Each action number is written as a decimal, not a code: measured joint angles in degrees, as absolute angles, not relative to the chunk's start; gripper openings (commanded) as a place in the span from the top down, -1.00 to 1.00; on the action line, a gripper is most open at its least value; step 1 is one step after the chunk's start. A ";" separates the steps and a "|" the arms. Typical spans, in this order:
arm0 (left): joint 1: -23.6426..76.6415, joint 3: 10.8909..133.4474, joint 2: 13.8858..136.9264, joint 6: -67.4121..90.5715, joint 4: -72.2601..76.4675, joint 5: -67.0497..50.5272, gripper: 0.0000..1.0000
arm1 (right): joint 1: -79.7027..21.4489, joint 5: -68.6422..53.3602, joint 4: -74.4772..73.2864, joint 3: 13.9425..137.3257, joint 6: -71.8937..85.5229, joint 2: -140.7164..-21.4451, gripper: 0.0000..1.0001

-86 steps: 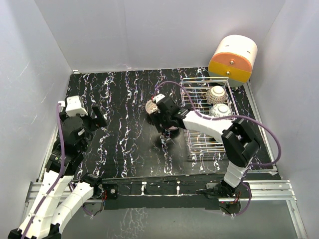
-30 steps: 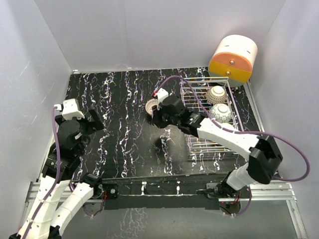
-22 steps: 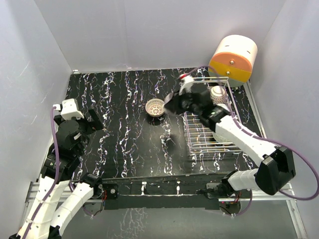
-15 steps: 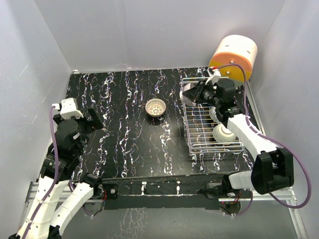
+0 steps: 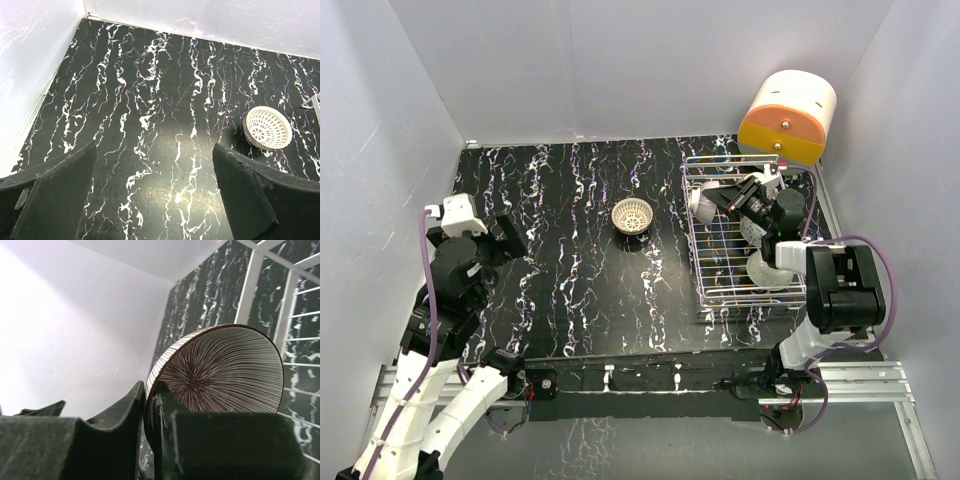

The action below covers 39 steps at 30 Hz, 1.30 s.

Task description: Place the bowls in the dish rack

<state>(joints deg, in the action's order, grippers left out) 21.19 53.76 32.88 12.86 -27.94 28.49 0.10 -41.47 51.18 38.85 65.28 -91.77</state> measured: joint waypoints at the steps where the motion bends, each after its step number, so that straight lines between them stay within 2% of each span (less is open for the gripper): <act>1: 21.19 53.80 33.06 12.86 -27.92 28.49 -0.94 | 0.08 -41.63 53.54 38.68 66.72 -92.95 0.81; 6: 21.19 53.80 33.80 12.86 -27.92 28.49 -0.94 | 0.71 -41.65 64.66 38.68 73.25 -98.78 0.80; 14: 21.19 53.80 34.06 12.71 -27.92 28.53 -0.94 | 1.41 -37.34 65.43 38.63 74.43 -100.86 0.78; 34: 21.19 53.80 34.24 12.64 -27.46 28.53 -0.94 | 1.41 -32.29 46.04 39.86 66.70 -96.29 0.67; 39: 21.19 53.80 34.24 12.67 -27.42 28.49 -0.94 | 1.41 -31.18 42.92 39.46 65.08 -94.72 0.70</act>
